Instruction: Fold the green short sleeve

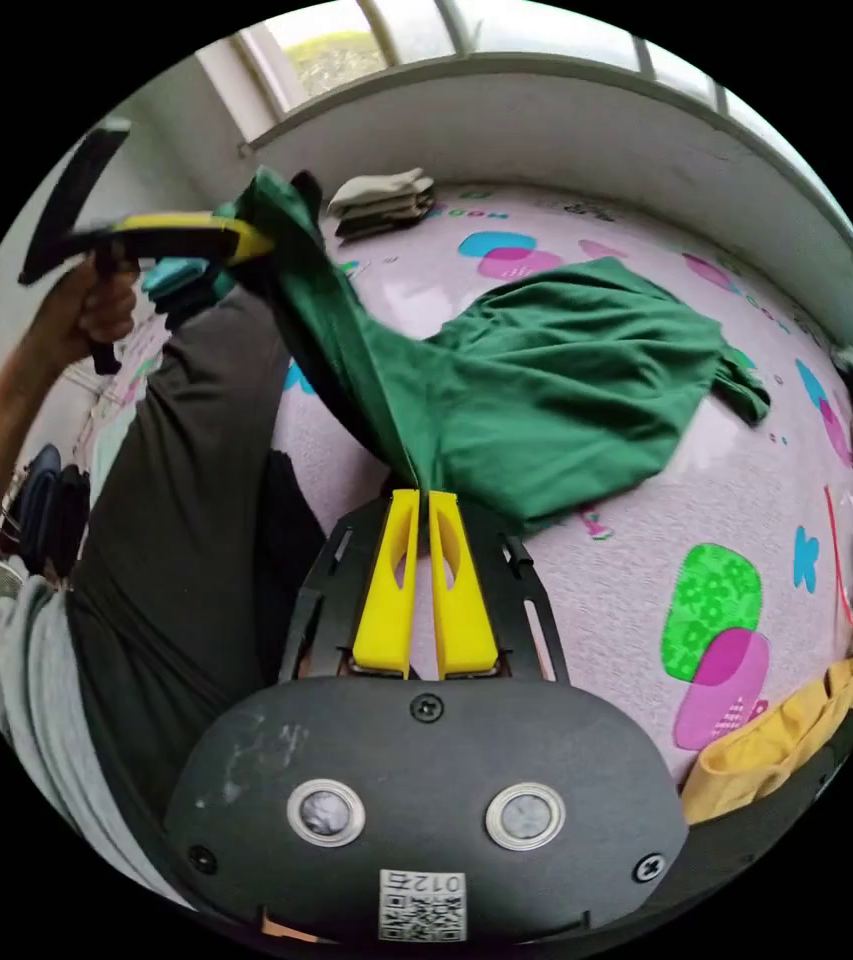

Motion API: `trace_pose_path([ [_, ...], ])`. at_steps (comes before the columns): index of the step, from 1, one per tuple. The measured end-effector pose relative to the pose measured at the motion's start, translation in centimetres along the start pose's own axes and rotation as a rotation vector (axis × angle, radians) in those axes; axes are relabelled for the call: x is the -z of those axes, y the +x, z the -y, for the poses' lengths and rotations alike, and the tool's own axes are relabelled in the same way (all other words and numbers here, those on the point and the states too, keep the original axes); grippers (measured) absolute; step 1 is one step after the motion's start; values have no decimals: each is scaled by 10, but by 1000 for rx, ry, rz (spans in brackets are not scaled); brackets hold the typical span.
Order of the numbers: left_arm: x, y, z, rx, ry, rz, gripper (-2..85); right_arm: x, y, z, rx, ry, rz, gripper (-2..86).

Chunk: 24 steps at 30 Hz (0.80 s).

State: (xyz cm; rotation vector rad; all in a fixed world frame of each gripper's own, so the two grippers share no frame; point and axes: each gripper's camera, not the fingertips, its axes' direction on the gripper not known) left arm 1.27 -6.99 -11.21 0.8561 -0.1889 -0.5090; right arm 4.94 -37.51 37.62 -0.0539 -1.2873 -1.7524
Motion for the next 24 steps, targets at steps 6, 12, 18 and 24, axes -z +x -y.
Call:
trace_pose_path([
  [6,6,21,27,-164,59,-221,12,130,74,1,-81,169,12,-10],
  [12,18,27,56,-172,136,-340,2,219,92,-6,-88,231,-71,-9],
  [18,18,29,69,-166,148,-324,-3,208,93,-41,-125,26,19,-3],
  [24,3,85,106,-353,-4,-245,-3,163,60,-55,-87,-75,19,84],
])
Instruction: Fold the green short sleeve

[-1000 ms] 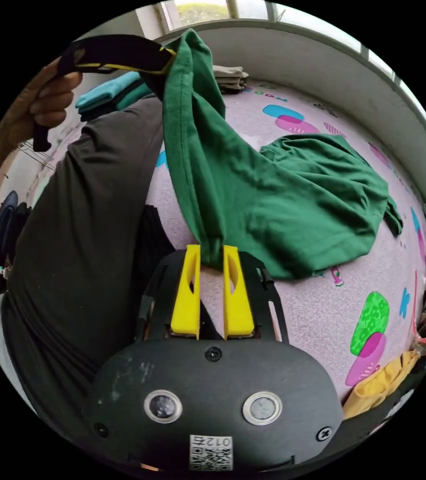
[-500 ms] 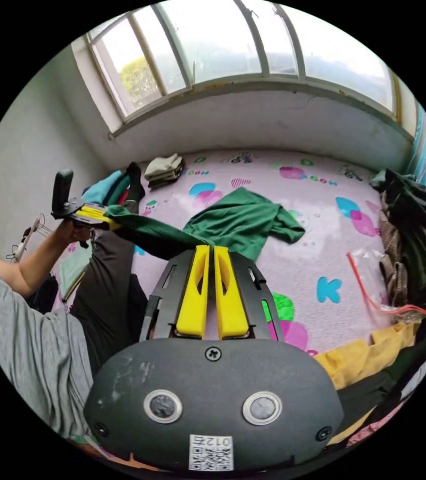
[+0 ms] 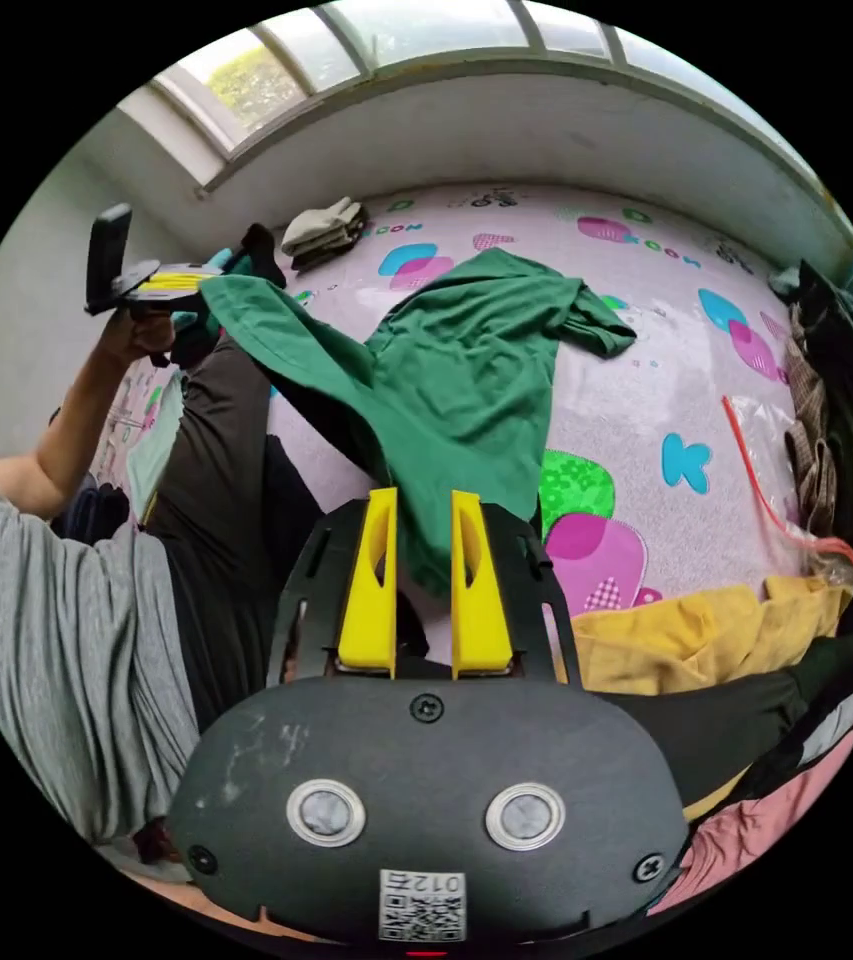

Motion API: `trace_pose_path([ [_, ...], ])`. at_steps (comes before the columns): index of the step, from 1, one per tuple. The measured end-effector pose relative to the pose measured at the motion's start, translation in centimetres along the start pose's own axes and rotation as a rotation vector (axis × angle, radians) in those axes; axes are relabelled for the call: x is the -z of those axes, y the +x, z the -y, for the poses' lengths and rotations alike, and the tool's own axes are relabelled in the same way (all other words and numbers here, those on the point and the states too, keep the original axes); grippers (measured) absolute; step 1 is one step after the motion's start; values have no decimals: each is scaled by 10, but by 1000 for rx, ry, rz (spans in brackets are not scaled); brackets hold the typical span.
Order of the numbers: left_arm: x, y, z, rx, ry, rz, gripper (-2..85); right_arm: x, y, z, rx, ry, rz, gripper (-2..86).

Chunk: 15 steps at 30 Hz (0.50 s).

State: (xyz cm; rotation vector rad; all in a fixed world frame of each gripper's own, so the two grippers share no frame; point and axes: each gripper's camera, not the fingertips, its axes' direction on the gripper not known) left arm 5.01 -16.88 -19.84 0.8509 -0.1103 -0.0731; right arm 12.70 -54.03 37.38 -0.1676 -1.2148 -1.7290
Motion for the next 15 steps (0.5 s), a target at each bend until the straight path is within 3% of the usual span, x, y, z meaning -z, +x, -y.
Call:
trace_pose_path([
  [7,-46,53,72,-290,-301,107,-3,12,-87,36,253,217,-62,142],
  [15,-66,67,109,-434,-398,95,-1,-6,-124,60,430,215,-166,142],
])
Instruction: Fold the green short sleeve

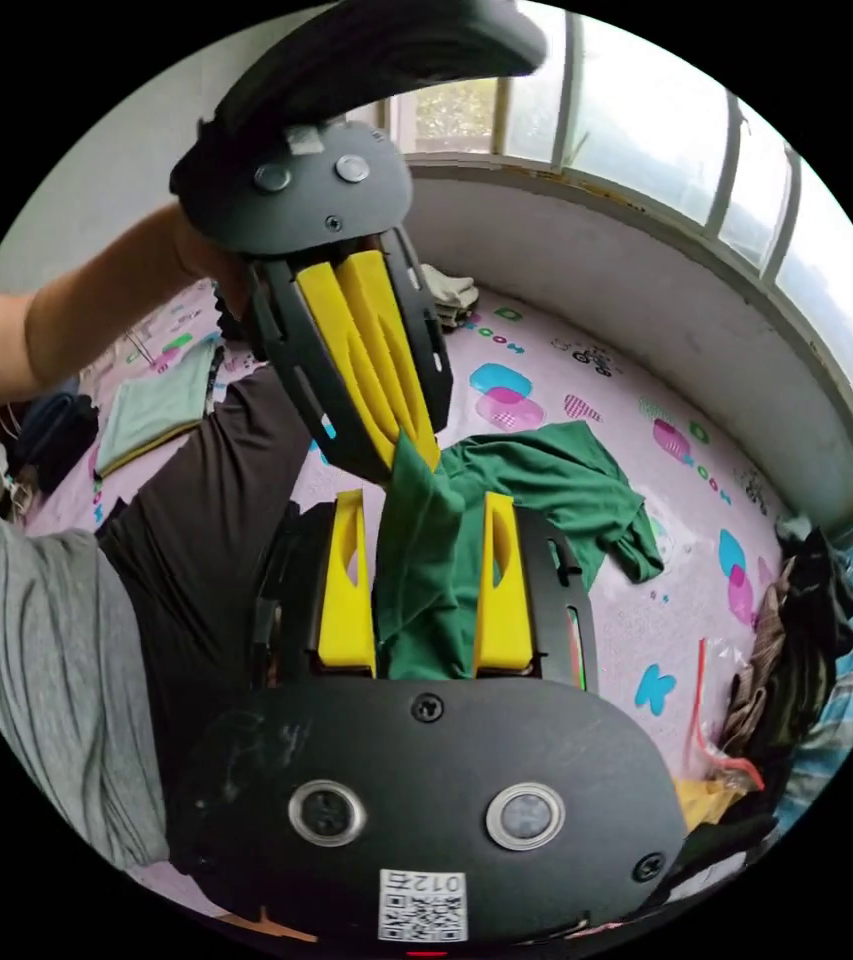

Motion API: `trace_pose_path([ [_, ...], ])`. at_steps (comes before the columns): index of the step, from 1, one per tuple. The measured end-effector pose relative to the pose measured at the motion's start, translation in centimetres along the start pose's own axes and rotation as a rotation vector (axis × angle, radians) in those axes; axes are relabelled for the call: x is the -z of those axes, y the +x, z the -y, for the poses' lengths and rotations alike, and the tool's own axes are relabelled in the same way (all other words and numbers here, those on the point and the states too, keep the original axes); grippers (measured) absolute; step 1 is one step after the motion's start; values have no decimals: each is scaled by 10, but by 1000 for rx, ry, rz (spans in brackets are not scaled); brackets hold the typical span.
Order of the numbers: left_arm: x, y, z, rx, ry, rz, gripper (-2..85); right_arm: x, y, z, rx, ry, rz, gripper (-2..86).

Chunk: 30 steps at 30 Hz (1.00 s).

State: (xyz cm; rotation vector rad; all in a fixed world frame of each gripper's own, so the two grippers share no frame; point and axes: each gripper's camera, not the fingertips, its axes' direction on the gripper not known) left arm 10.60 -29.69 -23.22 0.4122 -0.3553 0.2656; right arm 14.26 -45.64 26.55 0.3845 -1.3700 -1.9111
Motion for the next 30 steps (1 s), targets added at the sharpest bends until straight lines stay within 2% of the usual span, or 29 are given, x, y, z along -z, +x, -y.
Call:
trace_pose_path([
  [2,0,-5,0,15,6,22,1,-4,-6,2,89,-30,-60,53],
  [4,5,-20,-11,103,71,31,6,-4,-2,1,105,-42,-100,11],
  [9,21,-65,-82,371,409,-69,36,8,49,0,-18,-51,5,-5],
  [13,-16,-83,-143,587,601,-182,75,47,117,5,-239,91,161,-5],
  [19,-116,-63,-136,635,555,-375,127,104,191,29,-385,229,254,-5],
  [23,-146,-66,-127,656,534,-287,151,129,223,41,-428,273,278,-5],
  [30,-171,-115,-176,861,621,-189,162,148,254,37,-432,296,283,-4],
])
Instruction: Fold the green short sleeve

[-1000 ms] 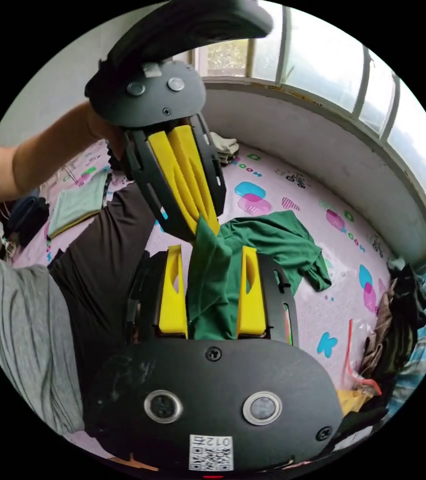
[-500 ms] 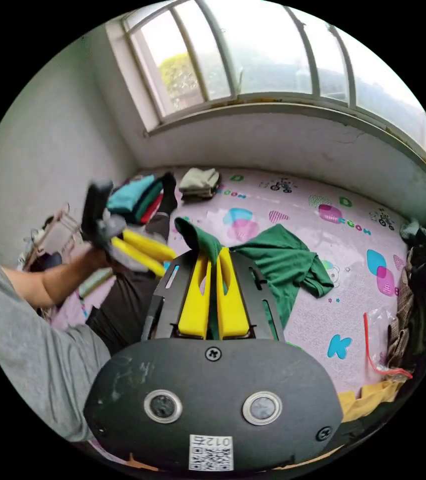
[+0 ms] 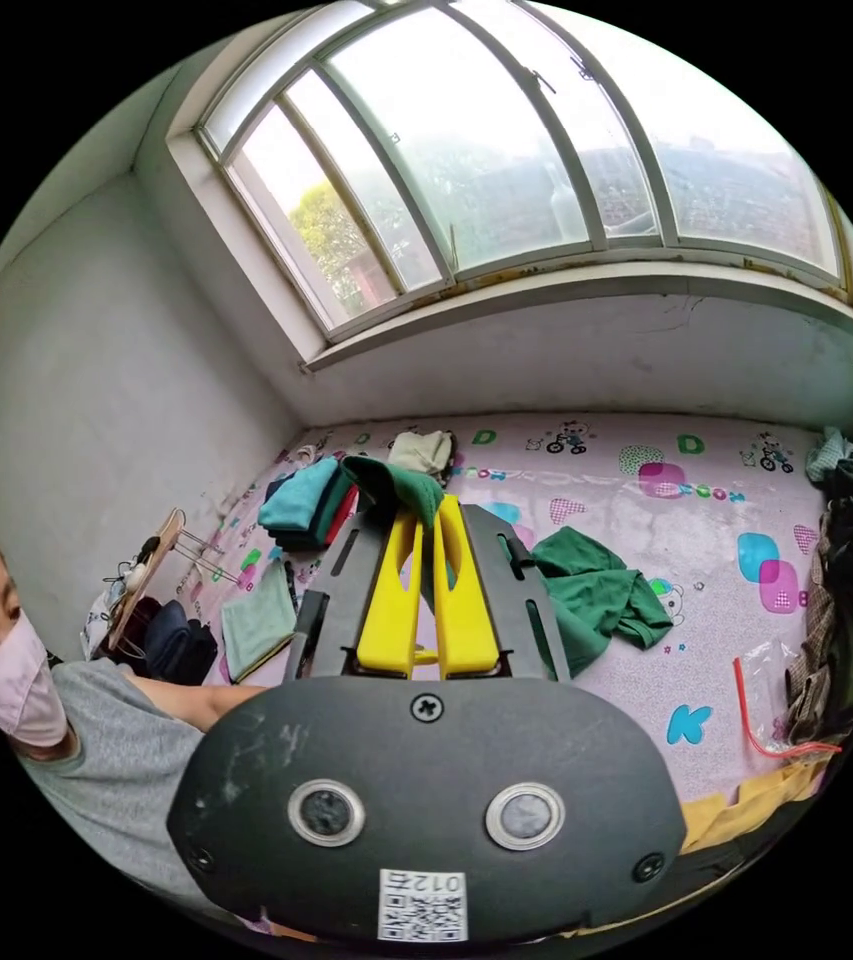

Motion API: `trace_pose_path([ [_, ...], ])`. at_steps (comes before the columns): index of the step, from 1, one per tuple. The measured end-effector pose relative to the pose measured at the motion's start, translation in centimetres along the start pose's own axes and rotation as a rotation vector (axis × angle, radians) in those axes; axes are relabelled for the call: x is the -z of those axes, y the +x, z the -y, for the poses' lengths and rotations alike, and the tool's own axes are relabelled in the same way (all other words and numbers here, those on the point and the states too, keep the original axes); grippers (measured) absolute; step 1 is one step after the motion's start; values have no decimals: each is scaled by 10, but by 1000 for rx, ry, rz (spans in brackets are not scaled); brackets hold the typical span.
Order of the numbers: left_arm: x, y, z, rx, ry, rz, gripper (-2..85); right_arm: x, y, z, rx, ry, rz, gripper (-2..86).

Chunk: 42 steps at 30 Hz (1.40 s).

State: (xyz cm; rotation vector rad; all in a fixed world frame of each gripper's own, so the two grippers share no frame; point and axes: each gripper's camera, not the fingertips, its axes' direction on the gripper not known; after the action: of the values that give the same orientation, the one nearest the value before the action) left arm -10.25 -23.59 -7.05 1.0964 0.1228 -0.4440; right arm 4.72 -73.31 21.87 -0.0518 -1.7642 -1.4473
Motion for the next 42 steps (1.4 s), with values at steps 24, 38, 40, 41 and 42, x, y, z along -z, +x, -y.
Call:
trace_pose_path([
  [24,-126,-87,46,164,-165,-100,158,94,306,-321,-785,193,-197,-5],
  [38,-181,-37,79,28,-279,189,92,82,378,-455,-934,279,-15,-5],
  [40,-177,-36,71,27,-277,247,62,82,381,-462,-928,298,8,-4],
  [41,-176,-37,69,31,-277,258,55,82,382,-465,-923,291,-2,-4],
  [42,-172,-39,64,35,-275,255,41,82,383,-466,-920,284,-7,-4],
])
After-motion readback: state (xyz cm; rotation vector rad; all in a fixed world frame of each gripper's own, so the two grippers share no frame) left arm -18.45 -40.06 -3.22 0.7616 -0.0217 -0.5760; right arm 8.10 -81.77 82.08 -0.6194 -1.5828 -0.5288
